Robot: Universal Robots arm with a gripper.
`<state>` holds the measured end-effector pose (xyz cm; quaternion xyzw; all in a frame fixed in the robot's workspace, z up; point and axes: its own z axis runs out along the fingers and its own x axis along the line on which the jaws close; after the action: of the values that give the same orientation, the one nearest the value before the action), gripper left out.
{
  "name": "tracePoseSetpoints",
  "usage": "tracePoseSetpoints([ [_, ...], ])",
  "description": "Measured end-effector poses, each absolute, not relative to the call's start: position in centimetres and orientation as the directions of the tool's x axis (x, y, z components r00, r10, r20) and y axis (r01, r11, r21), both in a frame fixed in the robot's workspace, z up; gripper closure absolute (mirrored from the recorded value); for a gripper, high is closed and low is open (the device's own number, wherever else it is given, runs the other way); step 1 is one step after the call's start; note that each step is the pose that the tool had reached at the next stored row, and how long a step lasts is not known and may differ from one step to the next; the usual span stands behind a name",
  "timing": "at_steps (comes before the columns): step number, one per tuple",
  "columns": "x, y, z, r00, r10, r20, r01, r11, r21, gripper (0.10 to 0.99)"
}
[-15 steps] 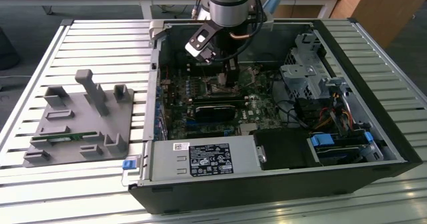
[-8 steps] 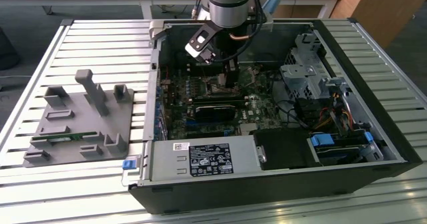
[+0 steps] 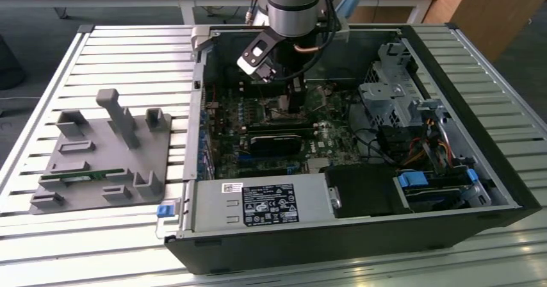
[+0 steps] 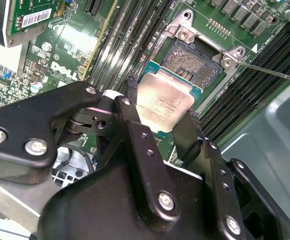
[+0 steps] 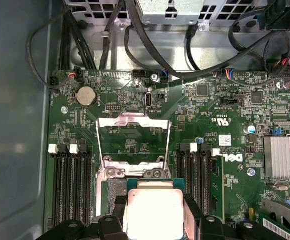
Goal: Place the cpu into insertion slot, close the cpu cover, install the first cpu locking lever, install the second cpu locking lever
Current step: 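Place the cpu into insertion slot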
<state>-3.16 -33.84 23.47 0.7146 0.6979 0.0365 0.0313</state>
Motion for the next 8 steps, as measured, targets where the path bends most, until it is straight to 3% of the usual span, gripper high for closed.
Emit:
tracePoseSetpoints([
  [8, -3.16, -33.84, 23.26, 0.026, 1.0, 0.008, 0.995, -0.027, 0.094, 0.553],
])
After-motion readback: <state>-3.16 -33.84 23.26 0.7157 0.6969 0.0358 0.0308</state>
